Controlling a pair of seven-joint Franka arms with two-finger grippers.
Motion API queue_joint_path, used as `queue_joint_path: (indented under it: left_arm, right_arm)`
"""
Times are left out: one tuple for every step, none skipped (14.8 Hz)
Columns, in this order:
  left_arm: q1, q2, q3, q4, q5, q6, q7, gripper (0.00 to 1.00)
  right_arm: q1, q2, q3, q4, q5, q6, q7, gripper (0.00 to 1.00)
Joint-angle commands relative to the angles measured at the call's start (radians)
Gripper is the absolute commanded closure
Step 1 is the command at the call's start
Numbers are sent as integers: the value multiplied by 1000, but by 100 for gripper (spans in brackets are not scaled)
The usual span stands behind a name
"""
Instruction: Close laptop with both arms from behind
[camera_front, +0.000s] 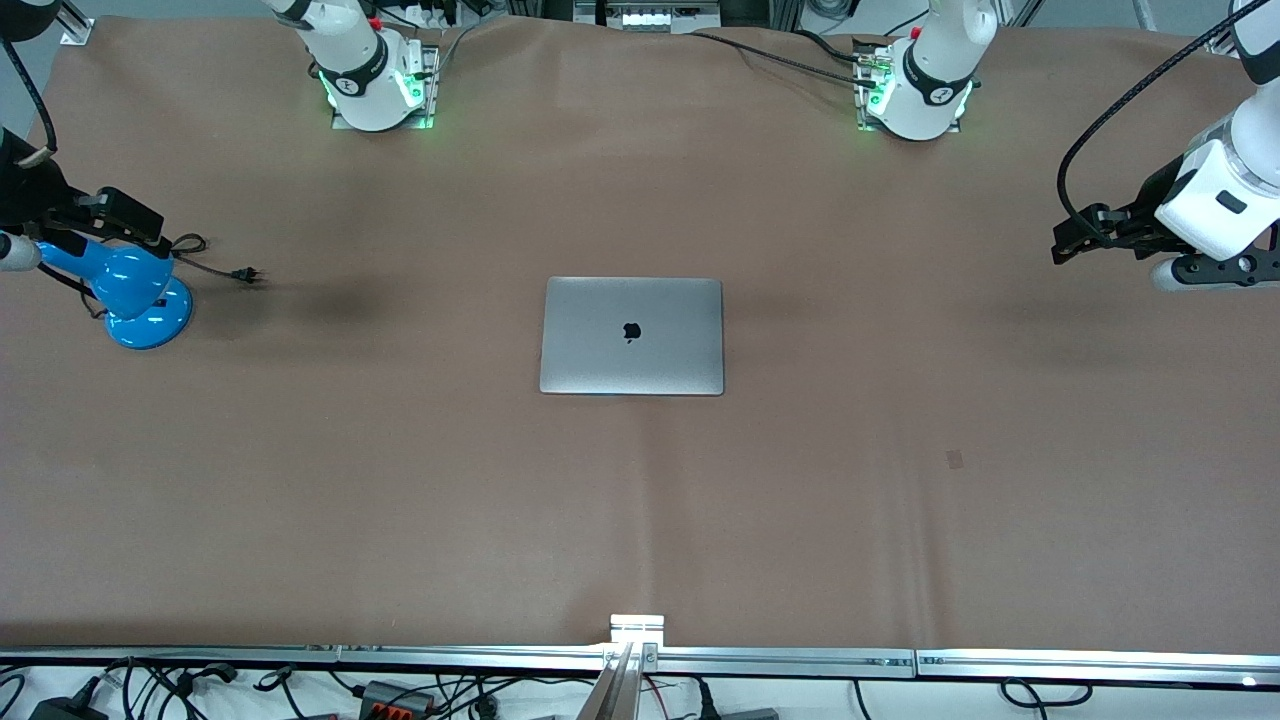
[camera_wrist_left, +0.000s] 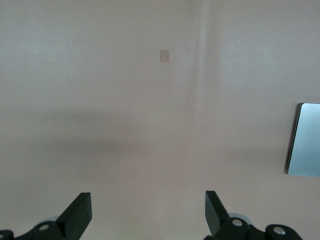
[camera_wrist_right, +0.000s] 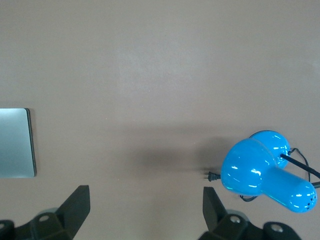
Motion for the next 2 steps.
queue_joint_path:
  left_arm:
    - [5, -2, 6, 9, -14, -17, 25, 0]
    - [5, -2, 4, 9, -14, -17, 25, 0]
  right_arm:
    - [-14, -7, 13, -2, 5, -28, -8, 0]
    - [-14, -7, 13, -2, 5, -25, -8, 0]
